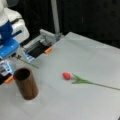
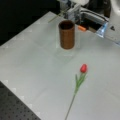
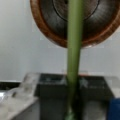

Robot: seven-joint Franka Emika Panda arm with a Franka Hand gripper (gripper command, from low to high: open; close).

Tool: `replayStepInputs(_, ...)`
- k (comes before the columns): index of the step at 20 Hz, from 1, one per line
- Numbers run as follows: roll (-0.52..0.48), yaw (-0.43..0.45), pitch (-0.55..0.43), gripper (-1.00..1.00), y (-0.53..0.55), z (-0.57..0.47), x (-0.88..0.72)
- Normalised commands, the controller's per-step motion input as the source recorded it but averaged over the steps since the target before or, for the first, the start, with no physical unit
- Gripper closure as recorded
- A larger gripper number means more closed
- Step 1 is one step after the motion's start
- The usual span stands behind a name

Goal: Flower insertion into a vase

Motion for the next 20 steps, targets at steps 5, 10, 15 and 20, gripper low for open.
replayStepInputs(5,-0.086,0.087,-0.061,1.0,-0.16,-0.11,-0.57)
replayStepInputs(10,-0.046,0.095,-0.114,1.0,-0.11,-0.16,-0.59)
replayStepInputs(15,-0.093,0.11,-0.125,1.0,-0.01,-0.25,-0.45)
replayStepInputs(20,-0.148,0.141,-0.13,1.0,-0.01,-0.27,-0.3)
